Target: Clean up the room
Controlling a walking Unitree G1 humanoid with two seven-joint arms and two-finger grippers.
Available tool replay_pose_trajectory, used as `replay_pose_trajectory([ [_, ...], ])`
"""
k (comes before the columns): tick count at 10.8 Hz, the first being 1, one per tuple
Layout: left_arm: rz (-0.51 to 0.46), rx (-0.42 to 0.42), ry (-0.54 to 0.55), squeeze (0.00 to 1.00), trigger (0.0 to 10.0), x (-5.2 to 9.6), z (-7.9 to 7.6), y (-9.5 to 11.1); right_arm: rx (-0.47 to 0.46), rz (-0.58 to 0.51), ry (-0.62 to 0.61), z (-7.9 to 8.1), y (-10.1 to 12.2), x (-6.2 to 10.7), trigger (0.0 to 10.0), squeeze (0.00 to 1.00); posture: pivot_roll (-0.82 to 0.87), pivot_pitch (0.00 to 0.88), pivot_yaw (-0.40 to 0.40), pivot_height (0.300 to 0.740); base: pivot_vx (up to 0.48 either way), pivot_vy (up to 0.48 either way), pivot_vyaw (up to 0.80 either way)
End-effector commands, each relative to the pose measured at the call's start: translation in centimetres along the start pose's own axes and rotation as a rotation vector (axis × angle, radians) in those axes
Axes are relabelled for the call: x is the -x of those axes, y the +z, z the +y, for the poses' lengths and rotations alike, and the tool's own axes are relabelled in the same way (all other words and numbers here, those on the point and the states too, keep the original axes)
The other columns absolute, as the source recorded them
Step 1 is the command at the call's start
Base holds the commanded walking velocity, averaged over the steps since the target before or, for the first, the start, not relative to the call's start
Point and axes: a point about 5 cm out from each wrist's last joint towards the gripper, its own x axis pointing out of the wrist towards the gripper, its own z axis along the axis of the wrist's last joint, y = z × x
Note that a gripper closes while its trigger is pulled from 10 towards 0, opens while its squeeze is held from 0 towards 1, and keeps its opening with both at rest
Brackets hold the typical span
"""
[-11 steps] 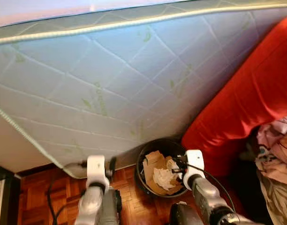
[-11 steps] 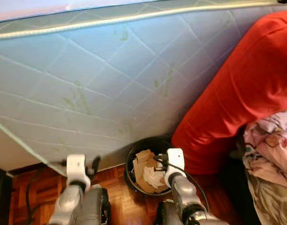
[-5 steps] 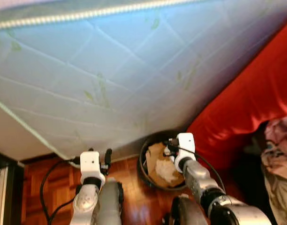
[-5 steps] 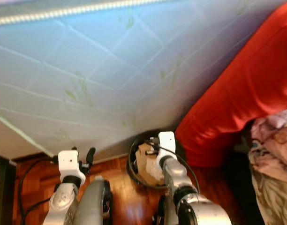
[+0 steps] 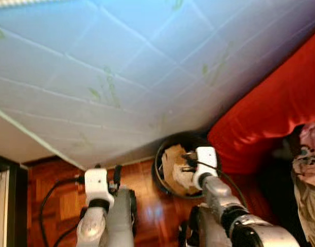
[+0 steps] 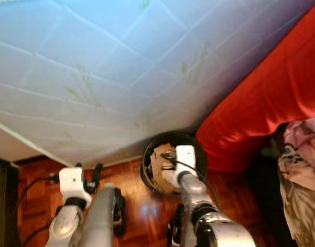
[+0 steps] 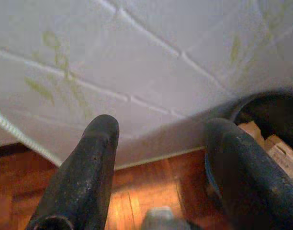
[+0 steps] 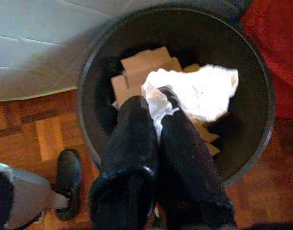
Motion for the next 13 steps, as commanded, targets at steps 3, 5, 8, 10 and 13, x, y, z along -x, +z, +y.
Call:
replay_pose_trajectory([
  [3, 0.047, 0.005, 0.0, 0.0, 10.0, 1.2, -0.1, -0.5, -0.023, -0.013, -0.026, -0.6, -0.4, 0.2, 10.0, 0.0, 0.32, 0.435, -0.033, 0.645, 0.0, 0.0, 0.0],
  [5, 0.062, 0.002, 0.005, 0.0, 10.0, 1.9, 0.1, -0.3, -0.03, -0.018, -0.028, -0.7, -0.2, 0.2, 10.0, 0.0, 0.33, 0.452, -0.024, 0.645, 0.0, 0.0, 0.0],
  [8, 0.084, -0.004, 0.008, 0.0, 10.0, 2.6, 0.3, -0.4, -0.043, -0.029, -0.043, -1.1, 0.1, 0.2, 10.0, 1.0, 0.33, 0.463, -0.019, 0.645, 0.0, 0.0, 0.0],
  [10, 0.088, -0.006, 0.005, 0.0, 10.0, 2.4, 0.2, -0.2, -0.034, -0.027, -0.036, -1.0, 0.2, 0.1, 10.0, 1.0, 0.33, 0.463, -0.019, 0.645, 0.0, 0.0, 0.0],
  [13, 0.102, -0.012, 0.007, 0.0, 10.0, 2.6, 0.4, -0.4, -0.05, -0.036, -0.027, -0.8, 0.4, 0.1, 10.0, 1.0, 0.33, 0.452, -0.015, 0.645, 0.0, 0.0, 0.0],
])
